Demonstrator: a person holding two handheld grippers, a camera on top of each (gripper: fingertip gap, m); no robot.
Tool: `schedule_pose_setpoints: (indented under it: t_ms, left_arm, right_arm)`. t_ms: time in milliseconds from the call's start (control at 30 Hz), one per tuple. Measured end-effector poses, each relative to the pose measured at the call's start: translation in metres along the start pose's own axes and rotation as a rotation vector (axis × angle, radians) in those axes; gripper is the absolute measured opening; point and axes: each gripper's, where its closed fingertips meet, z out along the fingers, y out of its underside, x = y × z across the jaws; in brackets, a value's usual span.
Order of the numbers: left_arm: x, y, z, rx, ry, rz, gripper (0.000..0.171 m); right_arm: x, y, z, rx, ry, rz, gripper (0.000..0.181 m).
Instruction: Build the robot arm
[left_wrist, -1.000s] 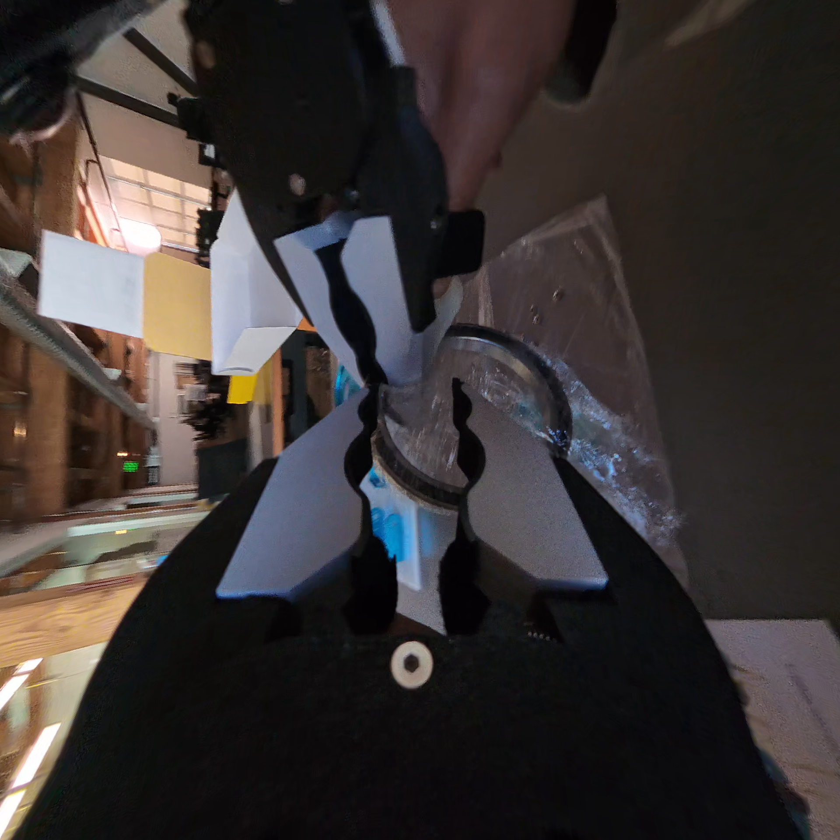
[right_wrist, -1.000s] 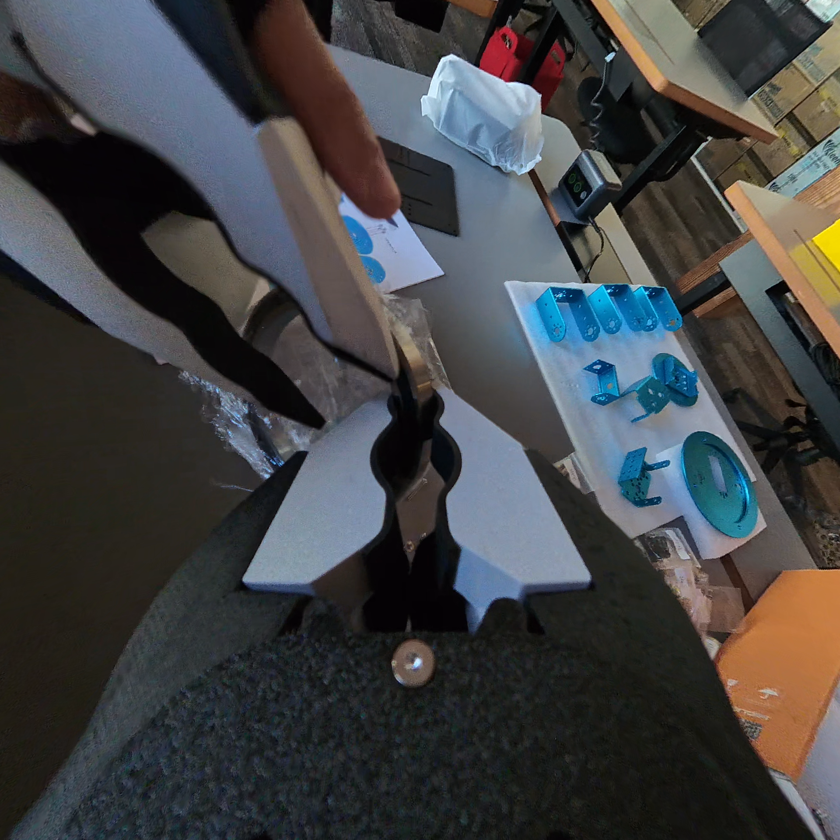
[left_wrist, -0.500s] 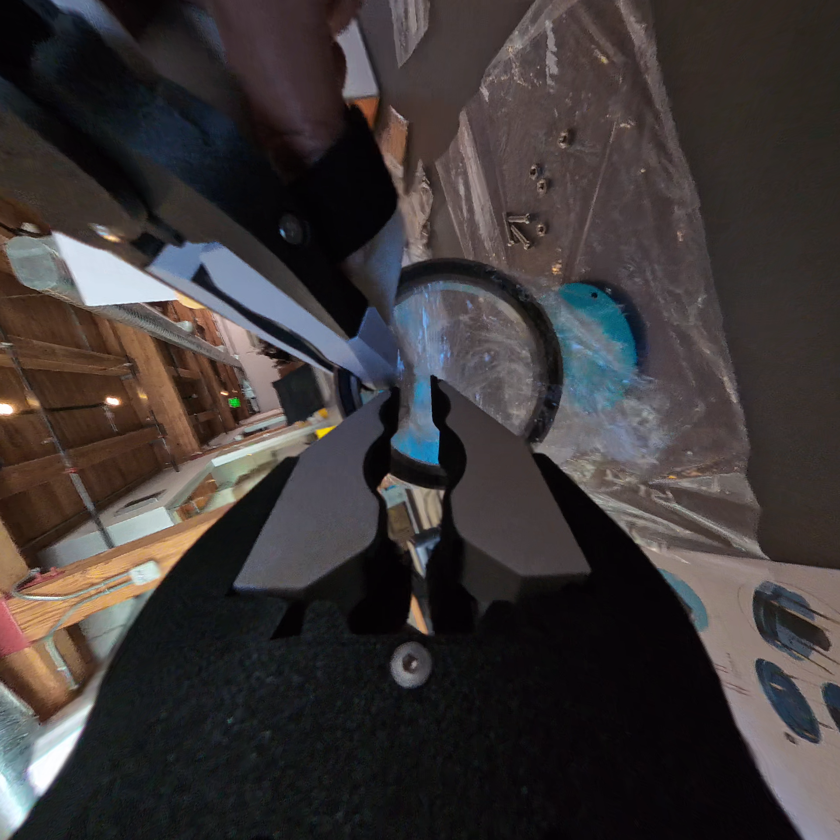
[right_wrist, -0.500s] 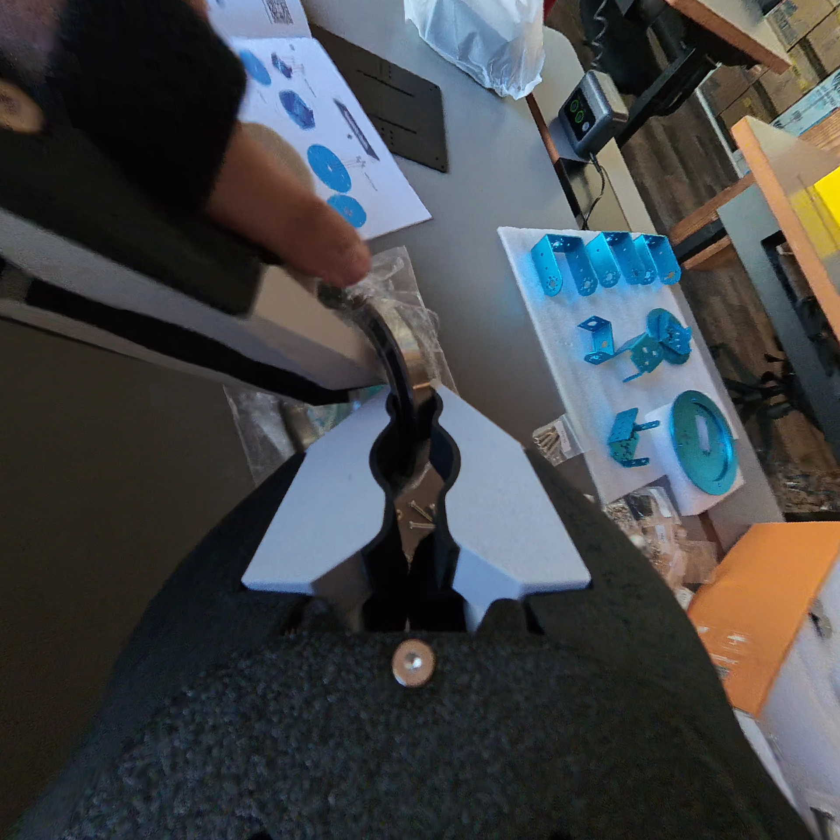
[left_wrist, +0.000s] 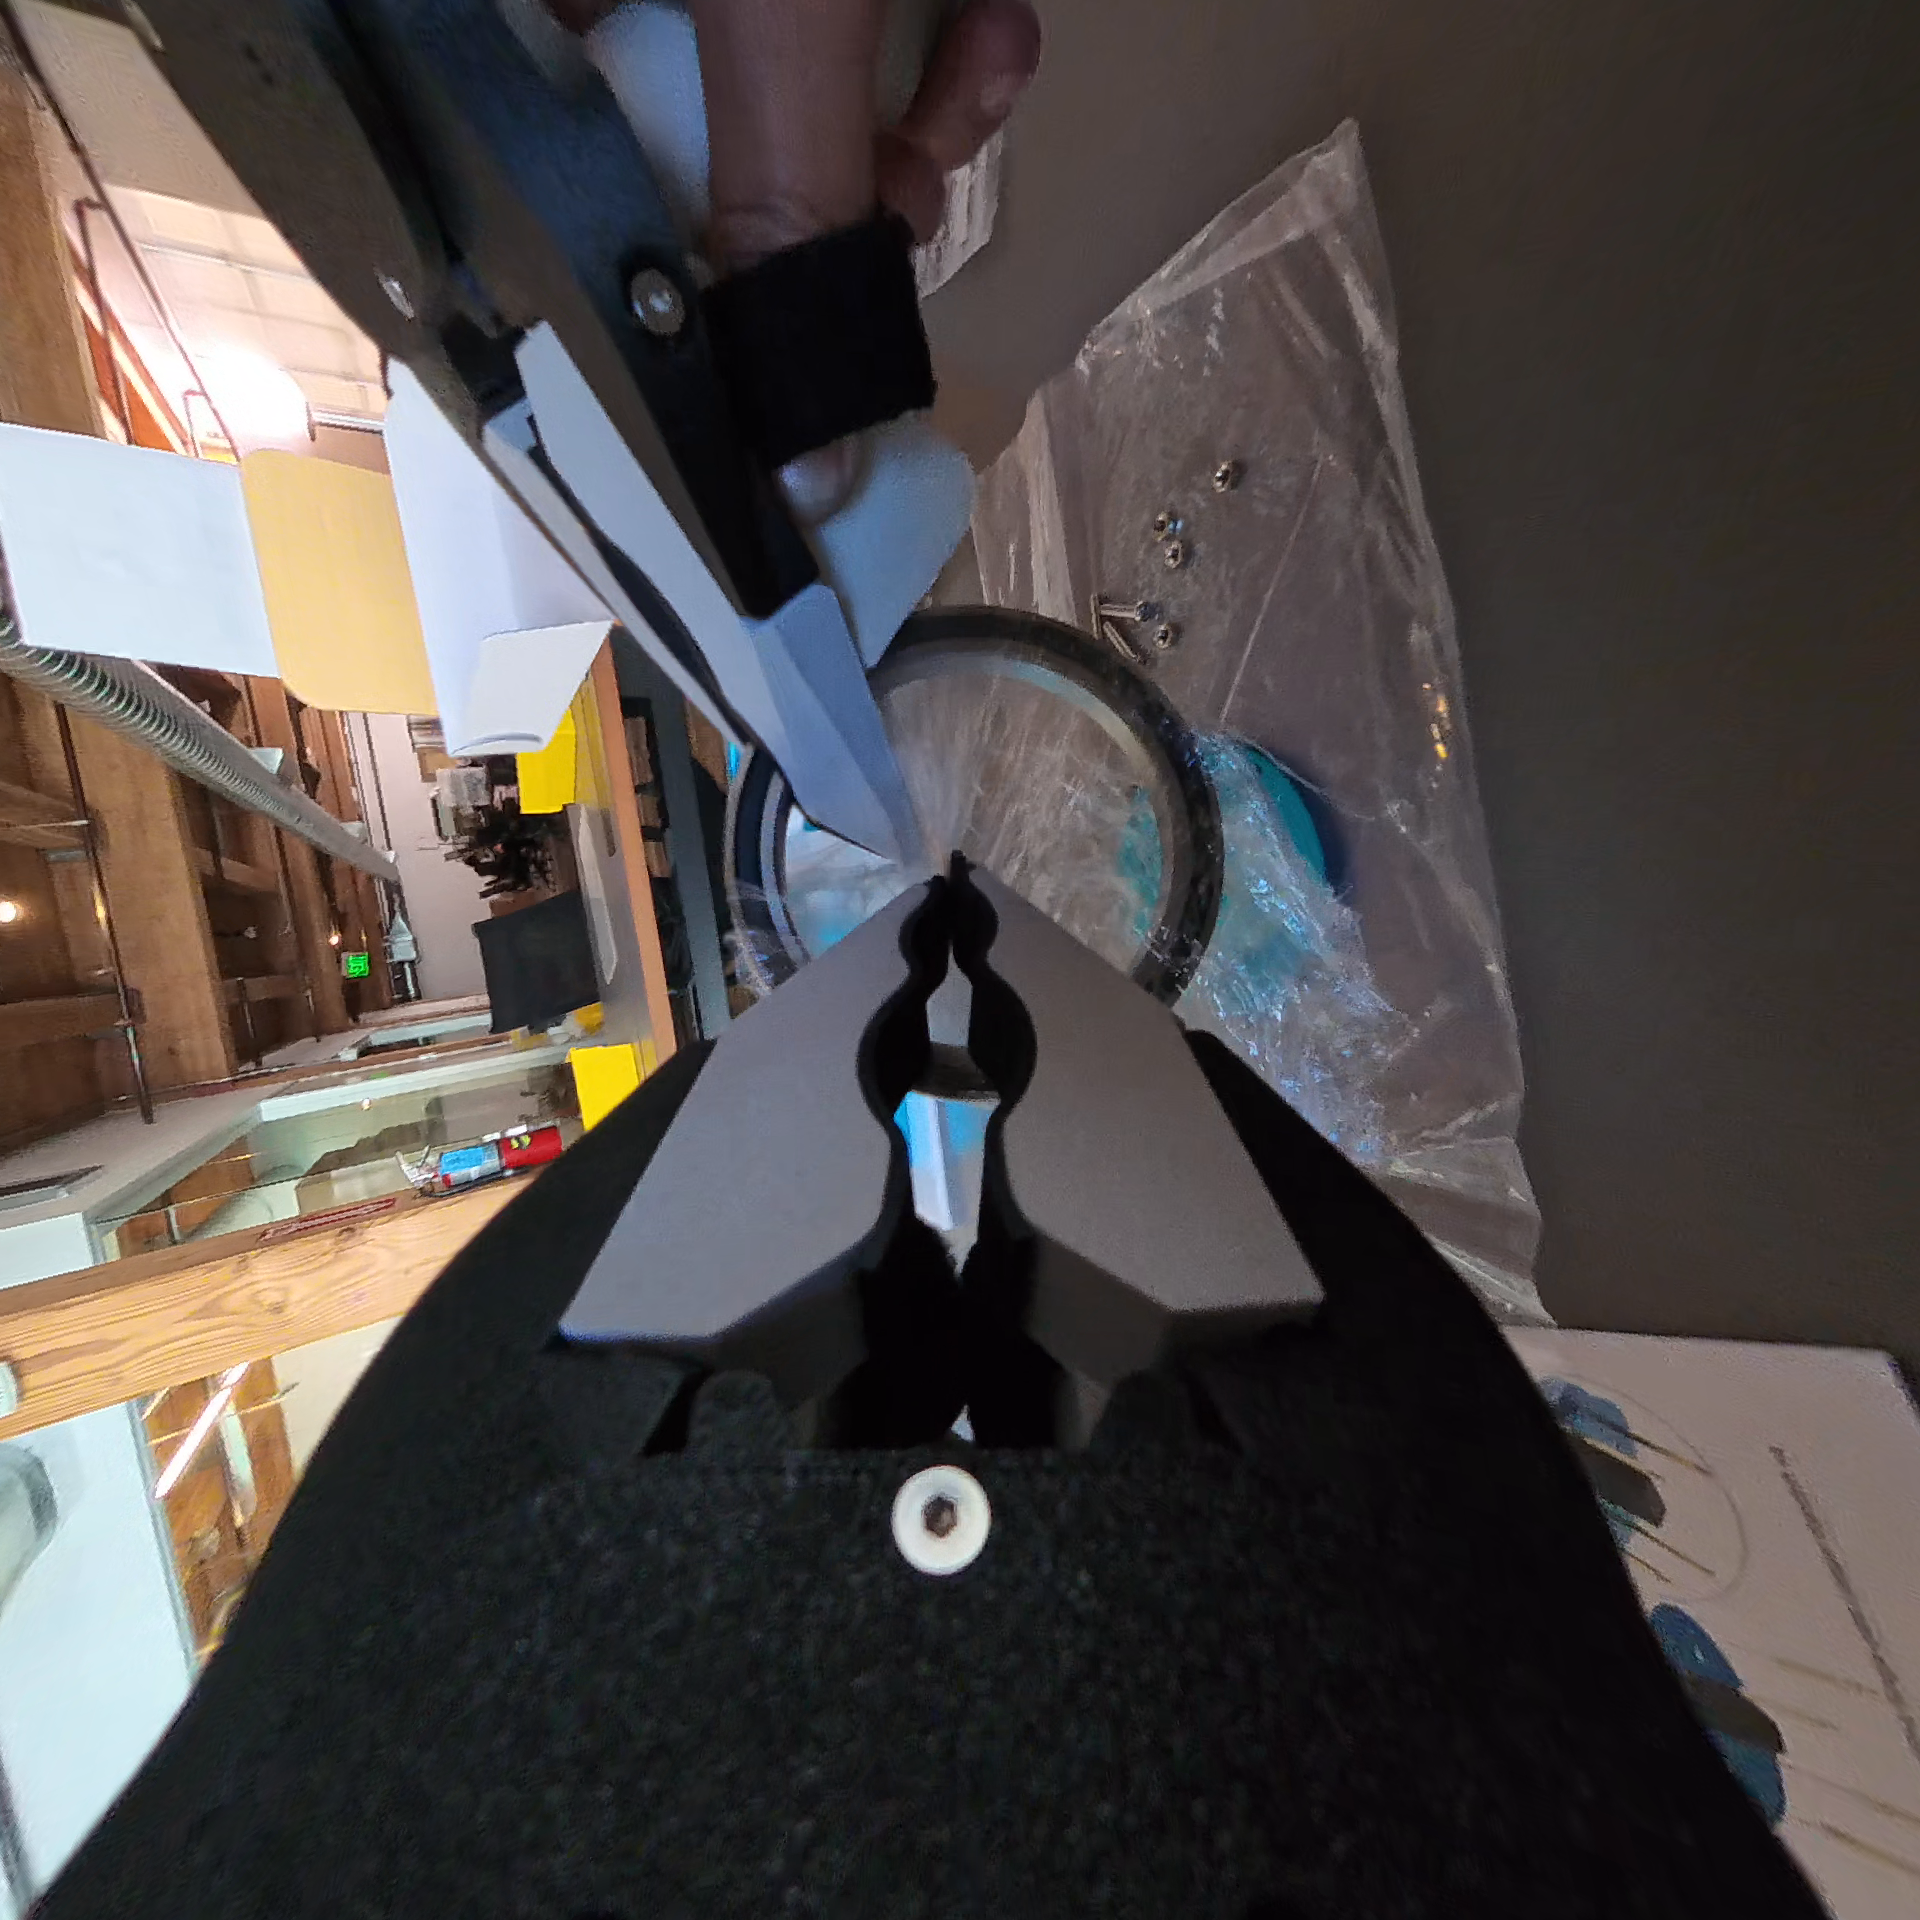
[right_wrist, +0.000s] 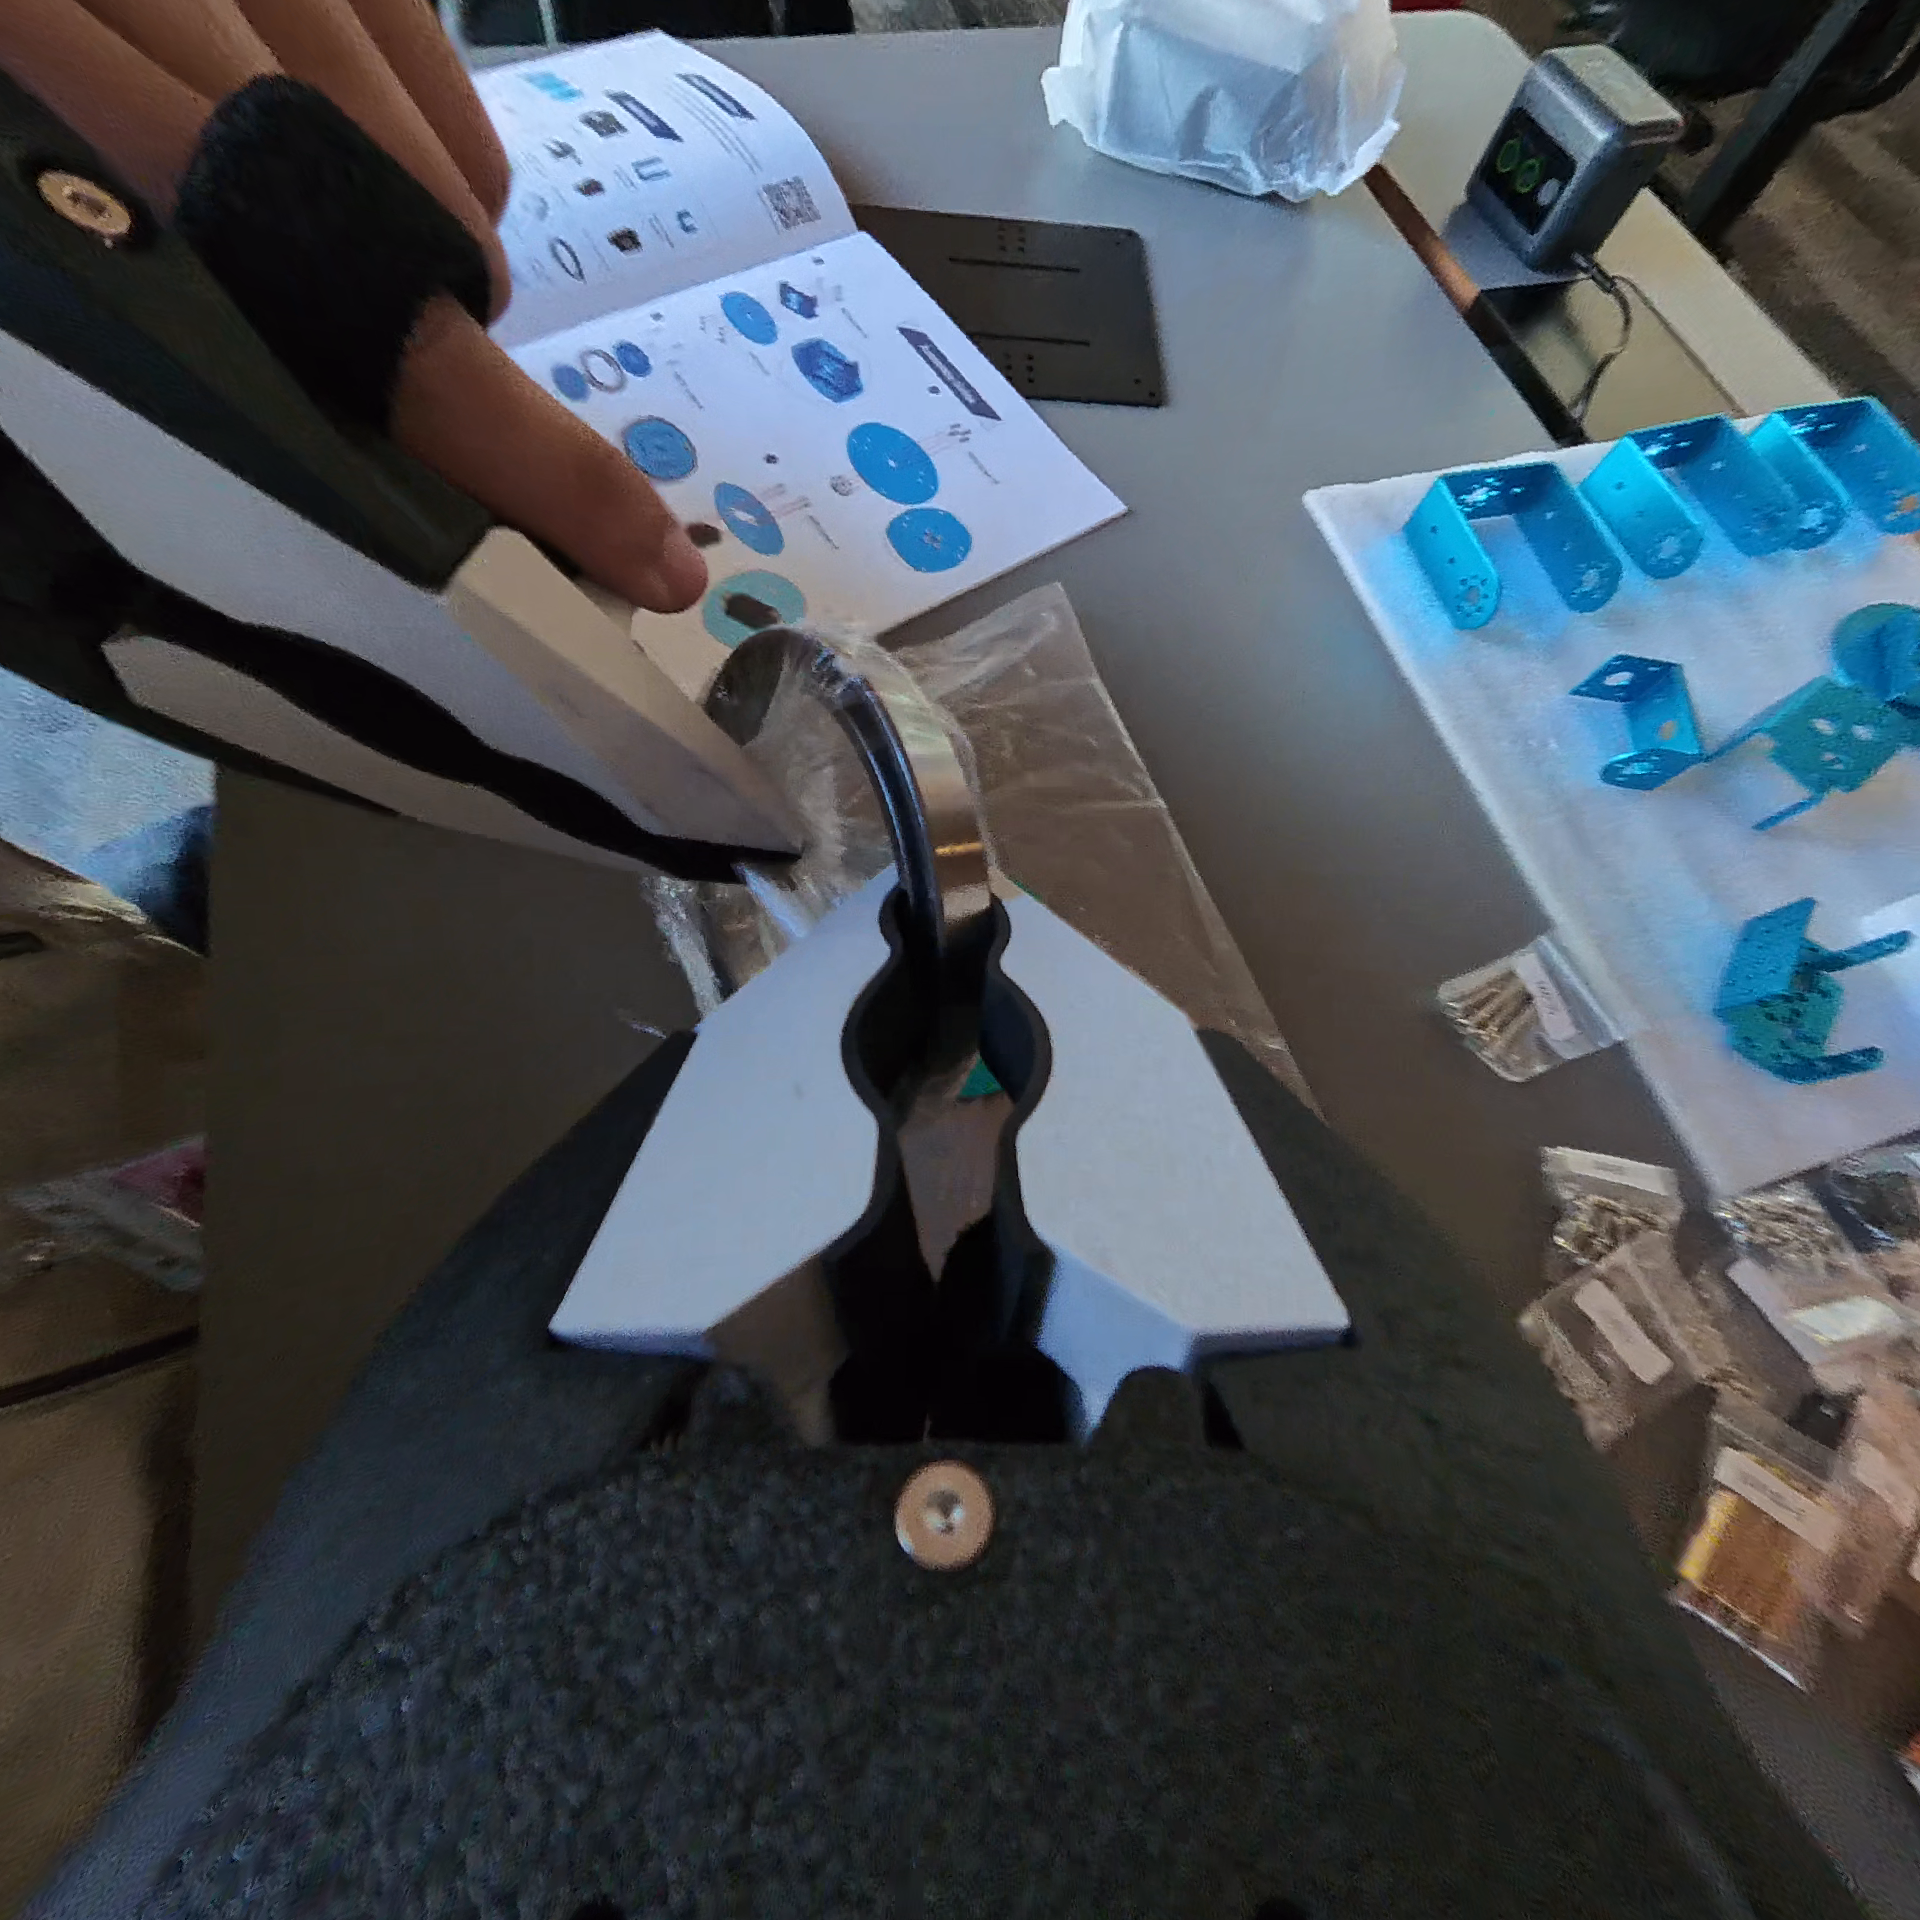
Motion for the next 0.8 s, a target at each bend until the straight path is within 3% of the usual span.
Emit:
schedule_pose_setpoints:
  t_ms: [300, 400, 700, 800]
  left_arm:
    - [-0.001, -0.002, -0.013, 0.076, -0.017, -0.097, 0.000]
    - [-0.002, -0.005, -0.014, 0.129, -0.019, -0.209, 0.000]
    - [0.006, -0.003, -0.029, 0.227, 0.037, -0.327, 0.000]
    - [0.003, -0.005, -0.026, 0.255, 0.058, -0.430, 0.000]
  right_arm:
    - [-0.002, -0.006, 0.000, 0.023, -0.041, 0.052, 0.005]
    - [0.003, -0.005, -0.001, 0.011, 0.002, 0.056, 0.005]
    - [-0.013, -0.006, -0.001, 0.040, -0.153, 0.113, 0.005]
    - [-0.011, -0.008, 0.001, 0.024, -0.053, 0.011, 0.005]
